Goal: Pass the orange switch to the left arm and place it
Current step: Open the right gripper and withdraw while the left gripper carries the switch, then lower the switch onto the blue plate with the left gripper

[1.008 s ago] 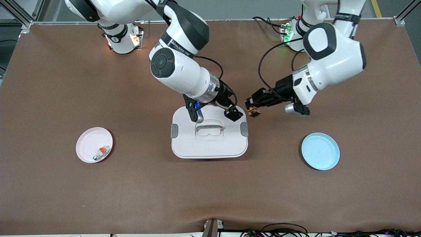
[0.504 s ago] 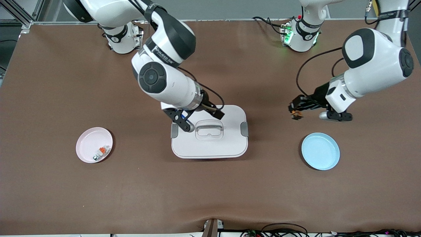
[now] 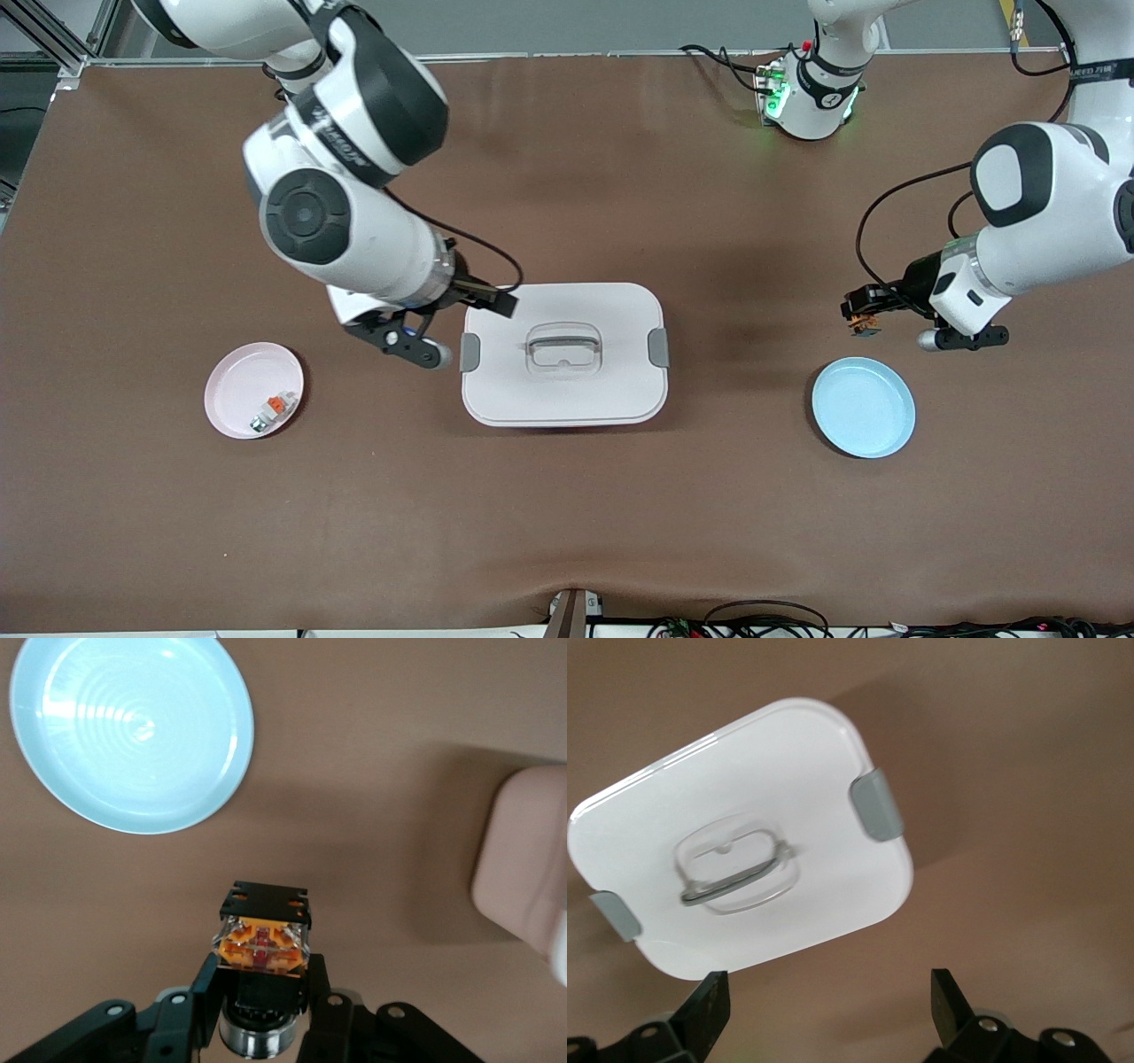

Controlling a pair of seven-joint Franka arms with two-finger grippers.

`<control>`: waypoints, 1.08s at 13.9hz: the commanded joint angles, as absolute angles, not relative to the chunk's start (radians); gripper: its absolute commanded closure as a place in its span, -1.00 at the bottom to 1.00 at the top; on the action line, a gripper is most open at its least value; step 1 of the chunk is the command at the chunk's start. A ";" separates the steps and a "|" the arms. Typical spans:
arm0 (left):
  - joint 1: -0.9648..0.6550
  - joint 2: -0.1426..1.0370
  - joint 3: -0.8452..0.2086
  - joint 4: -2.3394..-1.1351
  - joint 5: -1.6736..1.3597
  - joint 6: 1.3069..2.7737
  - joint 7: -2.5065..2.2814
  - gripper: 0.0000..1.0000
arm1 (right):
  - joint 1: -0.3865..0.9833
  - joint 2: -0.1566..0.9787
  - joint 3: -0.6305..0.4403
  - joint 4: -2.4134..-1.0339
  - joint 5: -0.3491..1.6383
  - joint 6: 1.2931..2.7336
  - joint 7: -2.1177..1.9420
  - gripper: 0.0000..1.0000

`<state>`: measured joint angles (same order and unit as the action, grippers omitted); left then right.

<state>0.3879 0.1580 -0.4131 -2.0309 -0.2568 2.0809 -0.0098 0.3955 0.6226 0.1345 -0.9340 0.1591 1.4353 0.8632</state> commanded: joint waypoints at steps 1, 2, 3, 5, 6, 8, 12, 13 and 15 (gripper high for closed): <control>0.422 0.213 -0.420 -2.020 -0.189 2.118 -0.026 1.00 | 0.333 0.569 0.147 -0.960 0.103 1.379 0.694 -1.00; 0.422 0.234 -0.420 -2.017 -0.186 2.132 -0.026 1.00 | 0.319 0.560 0.147 -0.962 0.074 1.358 0.642 -1.00; 0.422 0.247 -0.419 -2.017 -0.186 2.149 -0.025 1.00 | 0.305 0.551 0.147 -0.962 0.054 1.344 0.584 -1.00; 0.423 0.288 -0.419 -2.007 -0.140 2.183 -0.026 1.00 | 0.269 0.511 0.147 -1.012 0.028 1.342 0.500 -1.00; 0.426 0.311 -0.419 -1.996 -0.114 2.189 -0.028 1.00 | 0.250 0.482 0.147 -1.056 0.017 1.356 0.461 -1.00; 0.436 0.379 -0.417 -1.948 -0.069 2.191 -0.028 1.00 | 0.216 0.419 0.147 -1.153 -0.009 1.405 0.391 -1.00; 0.437 0.481 -0.417 -1.875 0.038 2.191 -0.031 1.00 | 0.111 0.296 0.147 -1.374 -0.035 1.560 0.289 -1.00; 0.436 0.492 -0.417 -1.867 0.044 2.191 -0.031 1.00 | 0.085 0.273 0.147 -1.414 -0.035 1.590 0.275 -1.00; 0.431 0.515 -0.417 -1.858 0.044 2.191 -0.031 1.00 | 0.029 0.259 0.149 -1.436 -0.035 1.611 0.249 -1.00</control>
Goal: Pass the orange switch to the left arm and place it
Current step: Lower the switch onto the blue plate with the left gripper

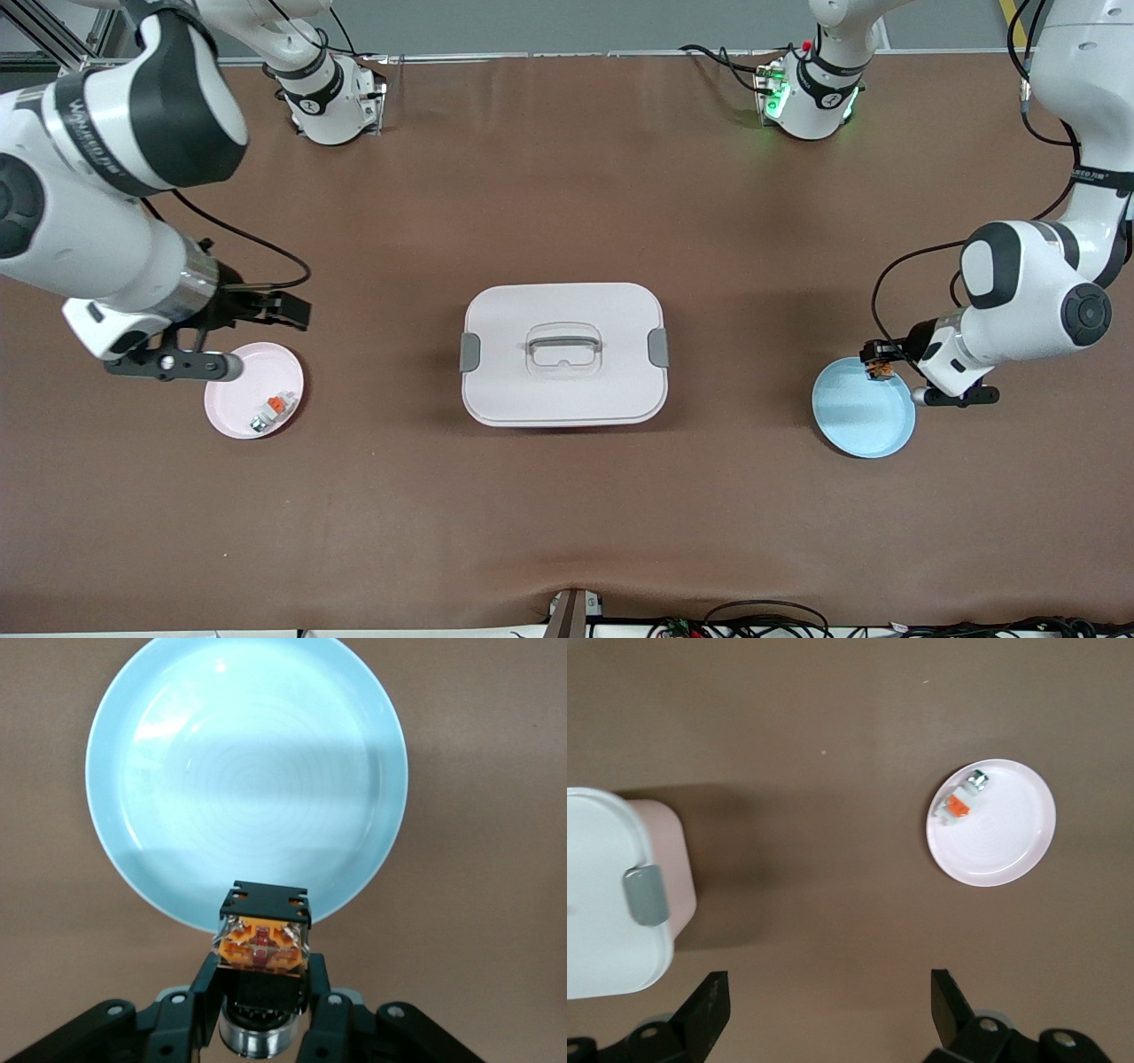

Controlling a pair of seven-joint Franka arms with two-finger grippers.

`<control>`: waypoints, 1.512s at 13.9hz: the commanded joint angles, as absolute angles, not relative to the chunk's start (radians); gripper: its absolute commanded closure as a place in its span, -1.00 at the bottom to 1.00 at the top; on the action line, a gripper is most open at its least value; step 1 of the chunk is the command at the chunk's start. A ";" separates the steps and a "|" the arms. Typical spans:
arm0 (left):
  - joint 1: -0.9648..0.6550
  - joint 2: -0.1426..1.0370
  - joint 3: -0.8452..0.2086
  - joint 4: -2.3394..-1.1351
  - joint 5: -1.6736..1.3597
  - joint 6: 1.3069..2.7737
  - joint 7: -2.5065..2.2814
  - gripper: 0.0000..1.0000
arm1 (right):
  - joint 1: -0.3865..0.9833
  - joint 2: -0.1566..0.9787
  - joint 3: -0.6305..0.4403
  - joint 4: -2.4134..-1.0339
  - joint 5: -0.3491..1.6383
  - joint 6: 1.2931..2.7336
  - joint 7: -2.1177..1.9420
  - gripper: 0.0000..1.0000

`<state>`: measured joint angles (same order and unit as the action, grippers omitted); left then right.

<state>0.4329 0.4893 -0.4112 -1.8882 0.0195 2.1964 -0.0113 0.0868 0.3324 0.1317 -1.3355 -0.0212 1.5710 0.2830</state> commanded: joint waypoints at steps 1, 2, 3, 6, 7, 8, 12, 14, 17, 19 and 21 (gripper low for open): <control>0.430 0.528 -0.417 -1.842 0.044 2.191 -0.031 1.00 | 0.006 0.259 0.147 -1.436 -0.035 1.612 0.232 -1.00; 0.425 0.541 -0.416 -1.827 0.046 2.191 -0.031 1.00 | -0.024 0.261 0.147 -1.436 -0.035 1.618 0.219 -1.00; 0.422 0.560 -0.416 -1.809 0.046 2.191 -0.031 1.00 | -0.055 0.264 0.147 -1.437 -0.035 1.629 0.204 -1.00; 0.402 0.606 -0.410 -1.757 0.104 2.191 -0.034 1.00 | -0.118 0.265 0.147 -1.439 -0.037 1.634 0.189 -1.00; 0.402 0.623 -0.410 -1.740 0.142 2.189 -0.066 1.00 | -0.135 0.264 0.147 -1.439 -0.037 1.632 0.169 -1.00; 0.399 0.643 -0.410 -1.714 0.187 2.189 -0.101 1.00 | -0.150 0.261 0.147 -1.440 -0.037 1.632 0.137 -1.00; 0.358 0.706 -0.410 -1.654 0.244 2.189 -0.141 1.00 | -0.225 0.247 0.149 -1.448 -0.035 1.625 0.017 -1.00; 0.342 0.730 -0.400 -1.632 0.271 2.189 -0.141 1.00 | -0.239 0.235 0.149 -1.465 -0.035 1.634 -0.009 -1.00; 0.331 0.741 -0.396 -1.628 0.328 2.189 -0.141 1.00 | -0.242 0.224 0.149 -1.471 -0.063 1.625 -0.014 -1.00; 0.331 0.741 -0.394 -1.628 0.331 2.189 -0.141 0.40 | -0.241 0.222 0.150 -1.471 -0.084 1.611 -0.009 -1.00; 0.333 0.738 -0.393 -1.628 0.330 2.189 -0.143 -0.99 | -0.244 0.207 0.150 -1.463 -0.081 1.609 -0.005 -1.00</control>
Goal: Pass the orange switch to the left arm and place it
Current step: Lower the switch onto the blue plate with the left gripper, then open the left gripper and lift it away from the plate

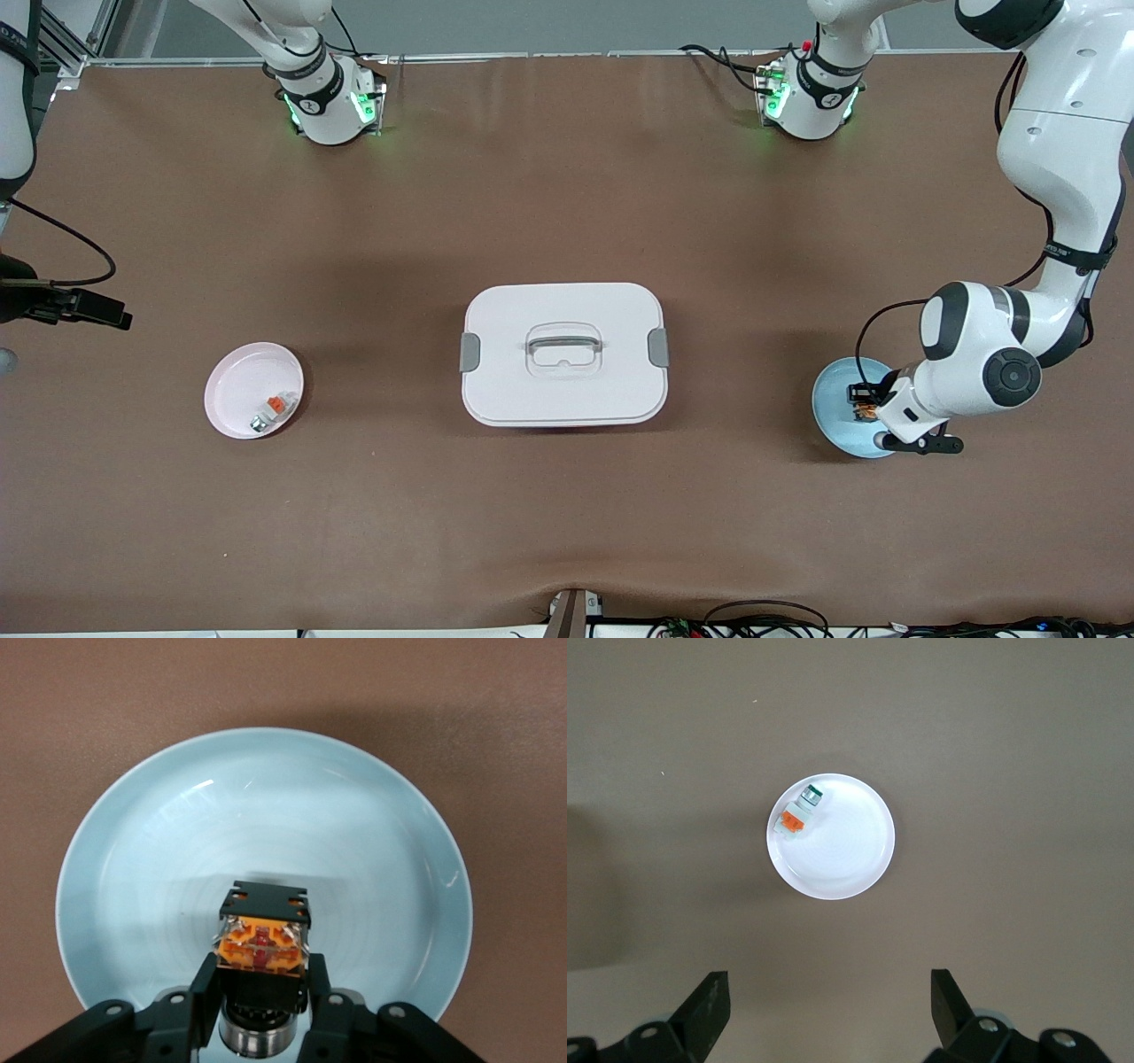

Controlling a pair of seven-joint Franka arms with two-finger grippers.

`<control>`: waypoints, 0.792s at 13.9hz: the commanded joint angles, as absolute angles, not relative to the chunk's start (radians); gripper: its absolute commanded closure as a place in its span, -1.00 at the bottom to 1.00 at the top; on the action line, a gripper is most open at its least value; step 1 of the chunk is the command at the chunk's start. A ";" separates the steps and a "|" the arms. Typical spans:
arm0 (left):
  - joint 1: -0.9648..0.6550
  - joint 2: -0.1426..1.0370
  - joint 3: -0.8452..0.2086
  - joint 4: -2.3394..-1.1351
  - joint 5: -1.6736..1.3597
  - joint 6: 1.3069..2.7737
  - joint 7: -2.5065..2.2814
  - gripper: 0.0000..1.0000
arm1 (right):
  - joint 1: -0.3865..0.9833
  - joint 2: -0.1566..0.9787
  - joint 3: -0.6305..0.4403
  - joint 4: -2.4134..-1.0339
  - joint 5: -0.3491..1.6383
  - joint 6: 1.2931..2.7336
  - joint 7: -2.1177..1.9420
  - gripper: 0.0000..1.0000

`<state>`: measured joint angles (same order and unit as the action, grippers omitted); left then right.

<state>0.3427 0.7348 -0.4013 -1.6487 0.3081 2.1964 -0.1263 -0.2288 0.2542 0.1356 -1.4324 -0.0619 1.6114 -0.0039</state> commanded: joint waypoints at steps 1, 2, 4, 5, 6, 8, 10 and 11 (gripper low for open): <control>0.333 0.733 -0.393 -1.626 0.331 2.187 -0.143 -1.00 | -0.245 0.198 0.150 -1.463 -0.077 1.606 -0.003 -1.00; 0.333 0.726 -0.393 -1.625 0.331 2.180 -0.143 -1.00 | -0.245 0.190 0.150 -1.463 -0.074 1.602 -0.002 -1.00; 0.336 0.700 -0.394 -1.620 0.333 2.165 -0.140 -1.00 | -0.247 0.161 0.150 -1.463 -0.072 1.577 0.000 -1.00; 0.336 0.677 -0.397 -1.618 0.333 2.139 -0.138 -1.00 | -0.247 0.143 0.150 -1.463 -0.072 1.566 0.003 -1.00; 0.339 0.651 -0.402 -1.618 0.328 2.119 -0.135 -1.00 | -0.247 0.127 0.150 -1.463 -0.071 1.563 0.003 -1.00; 0.339 0.595 -0.410 -1.618 0.324 2.077 -0.126 -1.00 | -0.242 0.120 0.152 -1.459 -0.072 1.548 0.003 -1.00; 0.341 0.534 -0.414 -1.618 0.322 2.048 -0.124 -1.00 | -0.245 0.124 0.153 -1.457 -0.064 1.545 0.002 -1.00; 0.341 0.502 -0.420 -1.615 0.322 2.036 -0.124 -1.00 | -0.245 0.124 0.153 -1.457 -0.037 1.534 -0.005 -1.00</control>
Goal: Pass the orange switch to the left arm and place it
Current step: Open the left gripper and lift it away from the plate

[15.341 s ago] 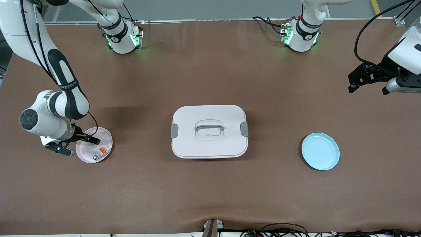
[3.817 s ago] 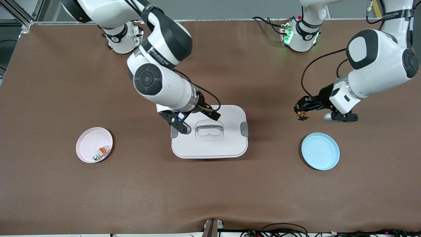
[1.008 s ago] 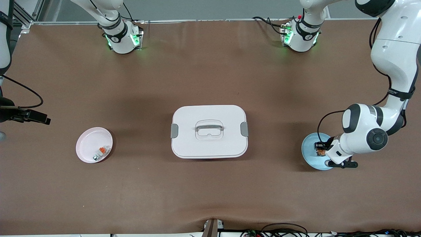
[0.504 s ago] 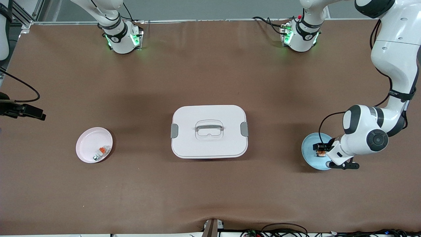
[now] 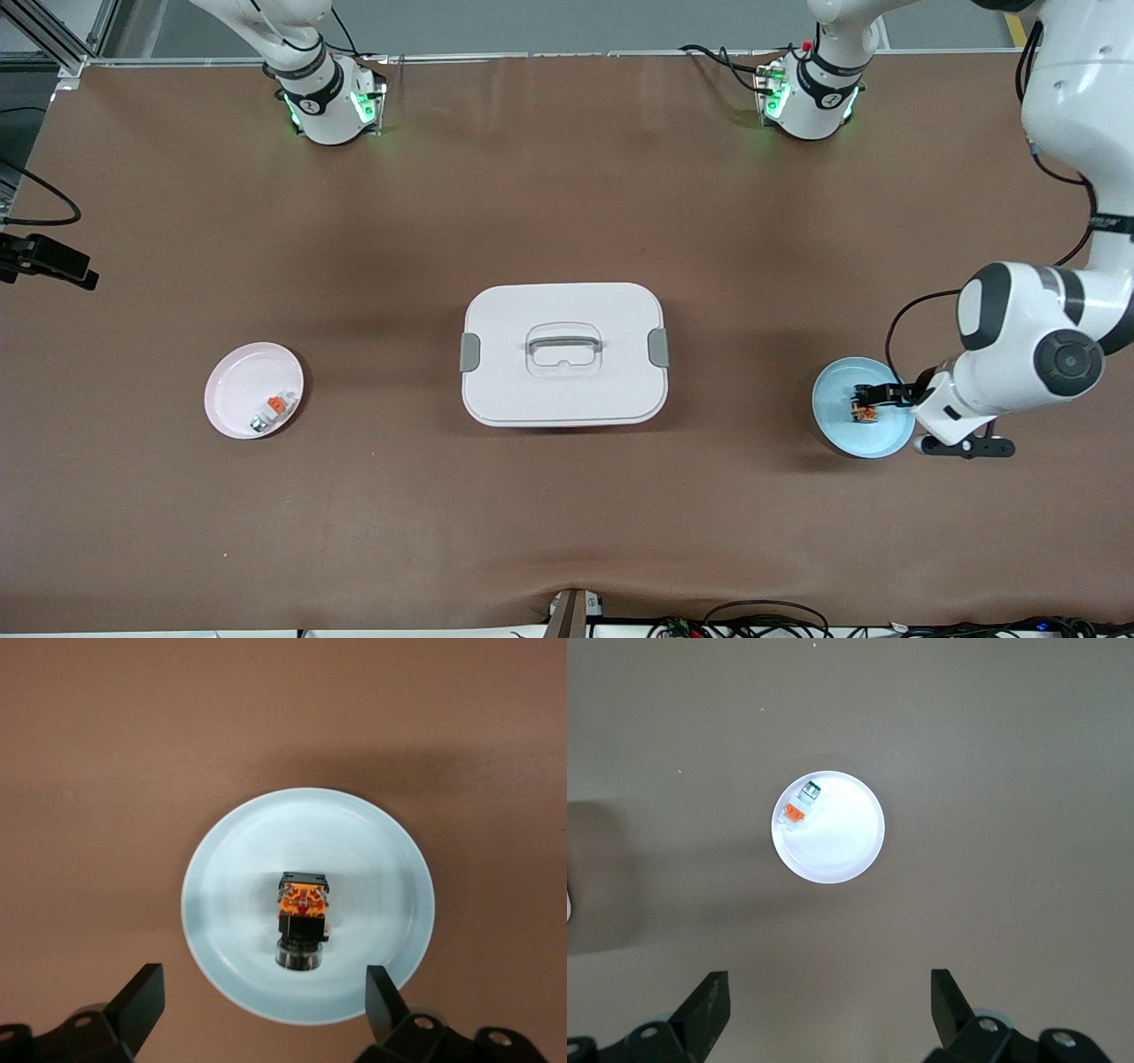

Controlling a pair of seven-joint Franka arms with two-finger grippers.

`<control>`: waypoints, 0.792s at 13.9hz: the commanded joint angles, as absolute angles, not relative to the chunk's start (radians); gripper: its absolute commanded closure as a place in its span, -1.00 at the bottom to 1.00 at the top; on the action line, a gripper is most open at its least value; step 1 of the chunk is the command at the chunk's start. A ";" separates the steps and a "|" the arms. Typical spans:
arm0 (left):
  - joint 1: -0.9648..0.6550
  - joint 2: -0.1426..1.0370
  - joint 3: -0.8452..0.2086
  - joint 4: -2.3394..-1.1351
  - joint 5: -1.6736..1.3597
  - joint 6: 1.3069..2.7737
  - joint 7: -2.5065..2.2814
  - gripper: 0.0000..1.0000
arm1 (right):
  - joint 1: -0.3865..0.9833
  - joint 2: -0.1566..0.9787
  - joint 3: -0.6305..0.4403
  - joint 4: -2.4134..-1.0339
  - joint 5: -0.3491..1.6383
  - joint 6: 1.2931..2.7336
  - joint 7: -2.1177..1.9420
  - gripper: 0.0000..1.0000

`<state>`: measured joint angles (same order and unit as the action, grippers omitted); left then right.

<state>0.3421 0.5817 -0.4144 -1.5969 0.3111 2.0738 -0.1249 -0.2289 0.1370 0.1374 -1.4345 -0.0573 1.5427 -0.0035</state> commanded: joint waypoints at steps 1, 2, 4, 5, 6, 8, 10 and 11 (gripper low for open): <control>0.341 0.477 -0.429 -1.597 0.322 2.011 -0.124 -1.00 | -0.242 0.120 0.155 -1.457 -0.014 1.534 -0.002 -1.00; 0.342 0.456 -0.437 -1.565 0.321 1.962 -0.124 -1.00 | -0.242 0.118 0.155 -1.457 -0.017 1.543 0.002 -1.00; 0.342 0.425 -0.459 -1.488 0.319 1.854 -0.123 -1.00 | -0.265 0.118 0.150 -1.460 -0.008 1.545 -0.002 -1.00; 0.344 0.408 -0.474 -1.453 0.318 1.800 -0.123 -1.00 | -0.273 0.118 0.150 -1.462 -0.006 1.543 -0.008 -1.00; 0.344 0.391 -0.483 -1.425 0.318 1.745 -0.123 -1.00 | -0.273 0.117 0.150 -1.465 -0.005 1.542 -0.009 -1.00; 0.344 0.341 -0.500 -1.417 0.318 1.665 -0.123 -1.00 | -0.268 0.103 0.152 -1.468 -0.005 1.540 -0.009 -1.00; 0.342 0.273 -0.515 -1.417 0.302 1.646 -0.124 -1.00 | -0.265 0.086 0.158 -1.471 -0.005 1.534 -0.012 -1.00; 0.342 0.243 -0.520 -1.417 0.299 1.641 -0.123 -1.00 | -0.265 0.083 0.160 -1.471 -0.003 1.534 -0.017 -1.00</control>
<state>0.3404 0.3107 -0.5081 -1.4108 0.3097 1.6718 -0.1249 -0.2526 0.1280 0.1460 -1.4394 -0.0196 1.5384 -0.0041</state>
